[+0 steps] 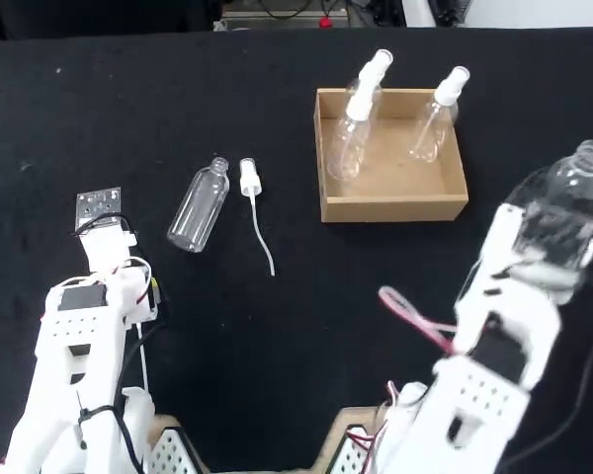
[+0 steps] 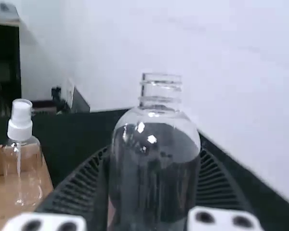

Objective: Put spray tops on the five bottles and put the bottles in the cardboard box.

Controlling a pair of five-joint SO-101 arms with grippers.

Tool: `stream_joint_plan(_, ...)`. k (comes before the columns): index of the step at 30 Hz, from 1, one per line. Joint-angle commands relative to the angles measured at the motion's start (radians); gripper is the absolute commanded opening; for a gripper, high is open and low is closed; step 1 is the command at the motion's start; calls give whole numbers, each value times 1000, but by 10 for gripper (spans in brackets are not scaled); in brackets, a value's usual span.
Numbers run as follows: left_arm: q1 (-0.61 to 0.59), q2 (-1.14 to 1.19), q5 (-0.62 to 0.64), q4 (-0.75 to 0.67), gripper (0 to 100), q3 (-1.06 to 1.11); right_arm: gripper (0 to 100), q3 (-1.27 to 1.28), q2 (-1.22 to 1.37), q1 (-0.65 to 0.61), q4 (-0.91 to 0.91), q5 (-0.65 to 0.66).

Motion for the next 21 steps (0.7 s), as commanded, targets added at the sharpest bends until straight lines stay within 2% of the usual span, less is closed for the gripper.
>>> stream_joint_plan(1, 2, -25, 3, -17, 80, -2, 175, -119, 278, 21, 6, -26)
stream_joint_plan(6, 2, -25, 3, -17, 80, -2, 174, -97, 458, 21, 63, 44)
stream_joint_plan(14, 2, -25, 3, -17, 80, -2, 176, -145, 510, 20, 575, 157)
stream_joint_plan(21, 2, -25, 3, -17, 80, -2, 179, -145, 512, 20, 689, 147)
